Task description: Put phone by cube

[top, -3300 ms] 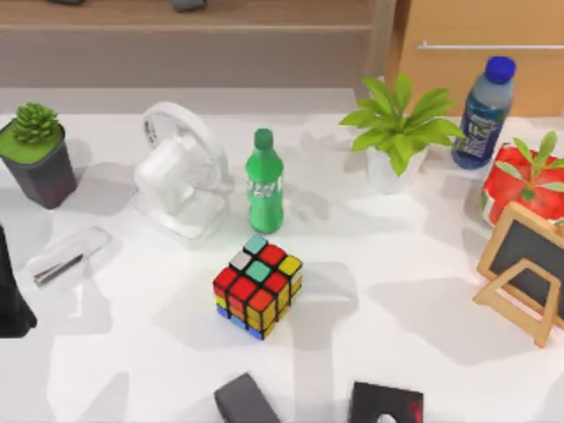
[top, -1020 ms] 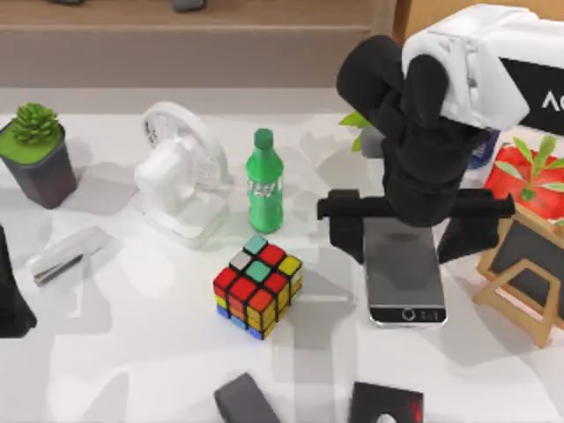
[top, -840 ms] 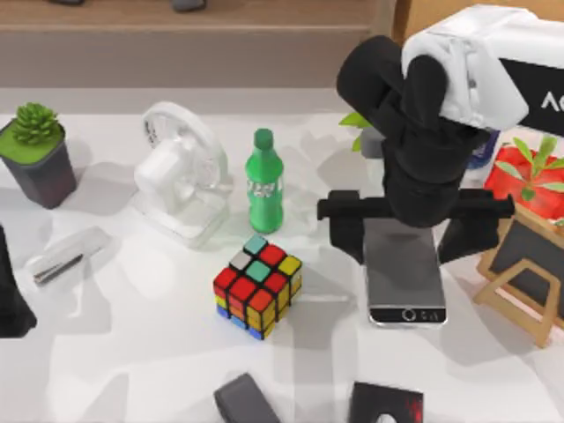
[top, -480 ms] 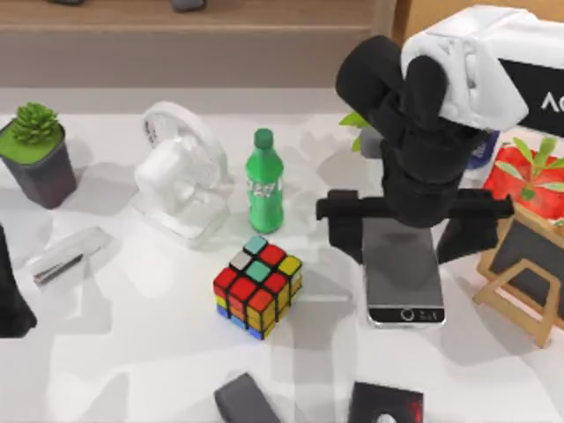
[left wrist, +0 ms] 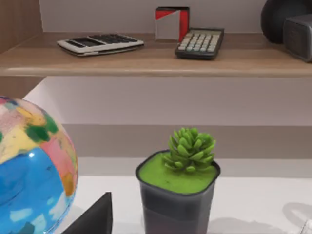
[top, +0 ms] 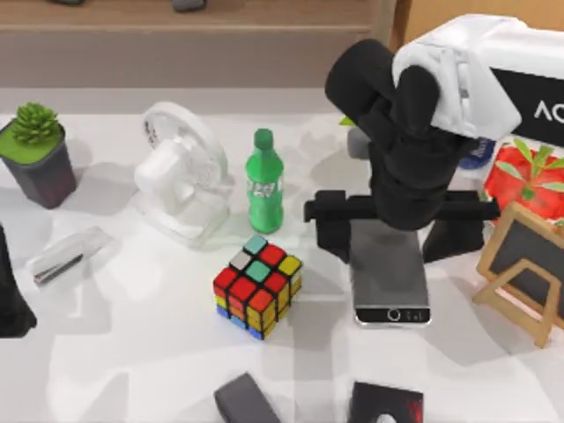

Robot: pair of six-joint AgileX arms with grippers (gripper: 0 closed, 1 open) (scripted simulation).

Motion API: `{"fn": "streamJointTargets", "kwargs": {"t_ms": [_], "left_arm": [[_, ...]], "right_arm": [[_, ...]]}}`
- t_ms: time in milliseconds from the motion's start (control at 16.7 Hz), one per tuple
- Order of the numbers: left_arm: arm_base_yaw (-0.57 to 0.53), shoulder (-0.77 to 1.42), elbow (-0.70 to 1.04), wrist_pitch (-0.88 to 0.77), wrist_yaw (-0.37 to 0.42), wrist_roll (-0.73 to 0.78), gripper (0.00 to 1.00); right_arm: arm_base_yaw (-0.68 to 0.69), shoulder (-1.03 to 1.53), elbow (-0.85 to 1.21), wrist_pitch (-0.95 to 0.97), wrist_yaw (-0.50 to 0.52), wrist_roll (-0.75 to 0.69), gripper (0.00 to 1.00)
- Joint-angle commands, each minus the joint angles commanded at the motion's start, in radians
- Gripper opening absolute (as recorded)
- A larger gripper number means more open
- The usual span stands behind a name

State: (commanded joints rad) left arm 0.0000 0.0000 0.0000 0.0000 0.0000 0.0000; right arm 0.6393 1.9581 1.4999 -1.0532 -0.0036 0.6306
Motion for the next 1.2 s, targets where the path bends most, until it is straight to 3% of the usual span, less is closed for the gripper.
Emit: {"fn": "streamJointTargets", "kwargs": {"t_ms": [1200], "left_arm": [[0.000, 0.000, 0.000, 0.000, 0.000, 0.000, 1.00]], "right_arm": [[-0.026, 0.070, -0.120, 0.136, 0.007, -0.001, 0.00]]}}
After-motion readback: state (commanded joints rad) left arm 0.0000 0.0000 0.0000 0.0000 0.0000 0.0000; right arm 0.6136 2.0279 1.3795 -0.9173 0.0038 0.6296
